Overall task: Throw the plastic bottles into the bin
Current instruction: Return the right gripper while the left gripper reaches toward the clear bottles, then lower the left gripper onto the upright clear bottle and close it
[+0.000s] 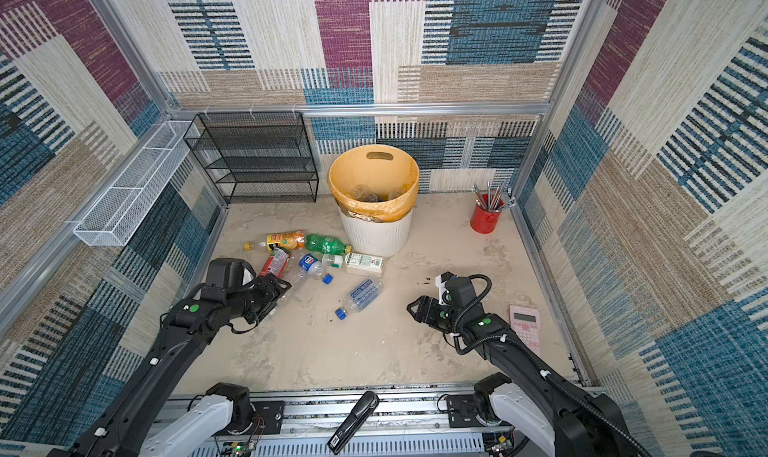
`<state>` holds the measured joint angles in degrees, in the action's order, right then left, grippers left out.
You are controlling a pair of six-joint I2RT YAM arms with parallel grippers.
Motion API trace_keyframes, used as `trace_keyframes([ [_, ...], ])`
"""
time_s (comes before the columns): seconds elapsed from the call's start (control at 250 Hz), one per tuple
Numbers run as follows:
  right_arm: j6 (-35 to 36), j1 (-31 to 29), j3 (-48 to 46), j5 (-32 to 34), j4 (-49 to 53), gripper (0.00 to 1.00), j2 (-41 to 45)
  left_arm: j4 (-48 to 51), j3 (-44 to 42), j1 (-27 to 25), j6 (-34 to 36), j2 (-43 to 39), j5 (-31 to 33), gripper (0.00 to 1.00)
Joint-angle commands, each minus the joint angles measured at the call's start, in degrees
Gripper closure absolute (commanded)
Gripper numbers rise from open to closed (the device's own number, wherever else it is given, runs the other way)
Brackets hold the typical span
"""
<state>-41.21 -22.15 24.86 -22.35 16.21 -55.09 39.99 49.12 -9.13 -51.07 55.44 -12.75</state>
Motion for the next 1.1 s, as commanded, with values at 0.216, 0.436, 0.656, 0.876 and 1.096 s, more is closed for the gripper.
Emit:
trace_keyframes([
  [0.216,2.86,-0.09,1.69,-1.31,-0.57,0.29,-2.27,14.44,16.13,2.67,27.83,15.81,7.42,0.33],
  [0.436,2.95,-0.13,1.7,-1.89,-1.35,0.29,-2.39,17.84,18.23,2.62,38.02,20.76,13.32,0.34],
  [0.656,3.31,-0.08,2.2,-2.08,-1.69,0.29,-3.21,17.66,18.24,2.62,44.66,25.24,14.44,0.33],
  [0.876,3.31,-0.08,2.93,-2.44,-1.85,0.29,-4.04,14.12,17.76,2.62,49.15,29.31,12.26,0.31],
  [1.096,3.89,-0.11,3.26,-2.77,-1.72,0.29,-5.0,12.13,18.75,2.53,52.95,34.08,11.52,0.31],
])
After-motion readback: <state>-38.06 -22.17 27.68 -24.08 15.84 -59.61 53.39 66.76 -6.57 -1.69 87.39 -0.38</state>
